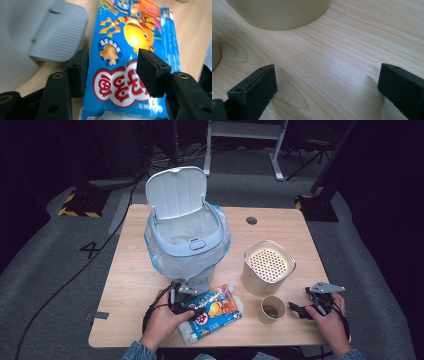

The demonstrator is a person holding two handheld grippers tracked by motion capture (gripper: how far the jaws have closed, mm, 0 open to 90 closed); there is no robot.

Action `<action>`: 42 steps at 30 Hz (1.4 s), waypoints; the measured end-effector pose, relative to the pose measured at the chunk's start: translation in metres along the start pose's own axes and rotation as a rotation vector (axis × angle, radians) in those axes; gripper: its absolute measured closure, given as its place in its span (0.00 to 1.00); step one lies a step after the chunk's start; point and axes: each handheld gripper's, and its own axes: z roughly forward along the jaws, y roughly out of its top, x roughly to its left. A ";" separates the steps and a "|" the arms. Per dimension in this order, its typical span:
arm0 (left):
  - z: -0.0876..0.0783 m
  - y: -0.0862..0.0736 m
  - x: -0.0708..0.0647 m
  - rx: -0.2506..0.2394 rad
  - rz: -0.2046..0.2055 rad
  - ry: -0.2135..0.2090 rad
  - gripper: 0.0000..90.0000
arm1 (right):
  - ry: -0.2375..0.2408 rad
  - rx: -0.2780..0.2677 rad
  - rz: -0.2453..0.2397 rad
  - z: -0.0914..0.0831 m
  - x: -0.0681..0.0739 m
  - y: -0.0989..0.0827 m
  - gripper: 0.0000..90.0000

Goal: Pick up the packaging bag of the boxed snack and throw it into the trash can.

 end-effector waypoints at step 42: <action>-0.017 0.041 -0.016 -0.118 0.046 -0.121 0.98 | 0.000 0.000 0.000 0.000 0.000 0.000 0.02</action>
